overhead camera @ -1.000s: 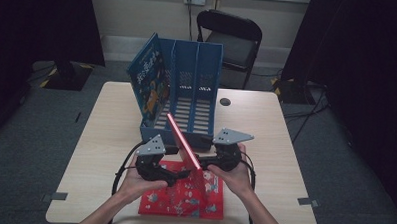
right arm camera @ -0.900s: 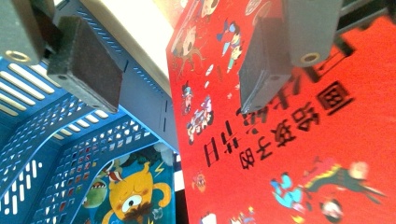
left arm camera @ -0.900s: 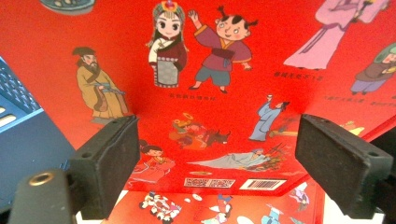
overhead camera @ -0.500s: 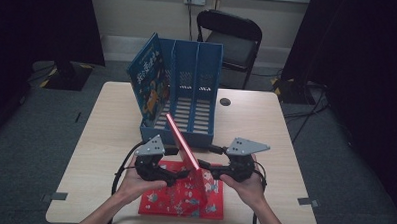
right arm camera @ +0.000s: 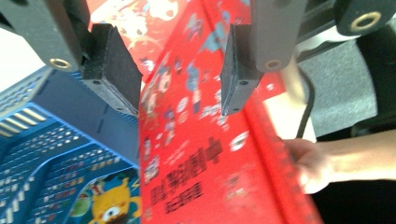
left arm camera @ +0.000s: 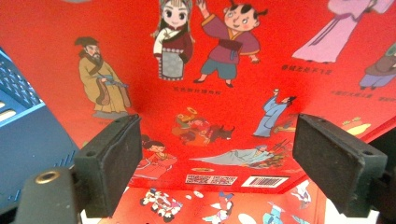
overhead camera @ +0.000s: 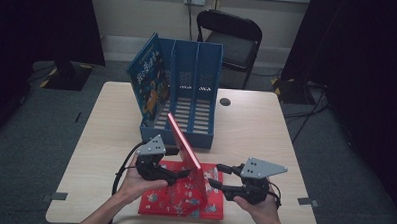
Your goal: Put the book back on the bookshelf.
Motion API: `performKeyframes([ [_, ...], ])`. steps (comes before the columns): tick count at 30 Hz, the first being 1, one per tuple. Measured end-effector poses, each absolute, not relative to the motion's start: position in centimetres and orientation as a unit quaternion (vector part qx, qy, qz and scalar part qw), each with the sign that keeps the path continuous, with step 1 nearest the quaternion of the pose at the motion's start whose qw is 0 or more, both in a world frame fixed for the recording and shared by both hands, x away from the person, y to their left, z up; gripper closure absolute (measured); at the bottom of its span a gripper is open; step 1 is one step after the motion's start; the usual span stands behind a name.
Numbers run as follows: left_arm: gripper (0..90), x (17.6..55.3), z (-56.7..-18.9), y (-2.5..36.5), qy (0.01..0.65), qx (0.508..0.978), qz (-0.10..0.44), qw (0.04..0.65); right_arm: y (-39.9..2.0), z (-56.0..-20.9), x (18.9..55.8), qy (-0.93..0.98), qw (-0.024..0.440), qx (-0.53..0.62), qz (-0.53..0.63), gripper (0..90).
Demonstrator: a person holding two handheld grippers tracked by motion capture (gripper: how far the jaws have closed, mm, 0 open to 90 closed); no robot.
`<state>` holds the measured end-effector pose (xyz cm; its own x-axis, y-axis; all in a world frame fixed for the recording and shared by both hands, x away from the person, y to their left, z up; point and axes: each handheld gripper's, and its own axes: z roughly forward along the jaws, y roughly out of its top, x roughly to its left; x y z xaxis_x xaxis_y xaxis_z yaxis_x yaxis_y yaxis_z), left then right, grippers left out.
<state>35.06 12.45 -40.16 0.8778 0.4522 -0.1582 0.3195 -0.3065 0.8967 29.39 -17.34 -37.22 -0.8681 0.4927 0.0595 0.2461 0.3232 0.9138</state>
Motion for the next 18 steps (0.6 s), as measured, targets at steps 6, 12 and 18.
performKeyframes([
  [6, 15.7, 35.2, -40.3, 12.6, 0.246, 0.805, 0.06, 0.536, -17.0, -37.3, 28.5, 0.808, 0.099, 0.214, 0.54, 46.0],
  [12, 15.9, 35.2, -40.3, 12.6, 0.248, 0.805, 0.063, 0.535, -15.4, -37.9, 28.7, 0.816, 0.089, 0.201, 0.534, 42.5],
  [18, 16.0, 35.3, -40.3, 12.6, 0.252, 0.805, 0.065, 0.533, -13.6, -38.8, 29.7, 0.829, 0.091, 0.2, 0.514, 42.3],
])
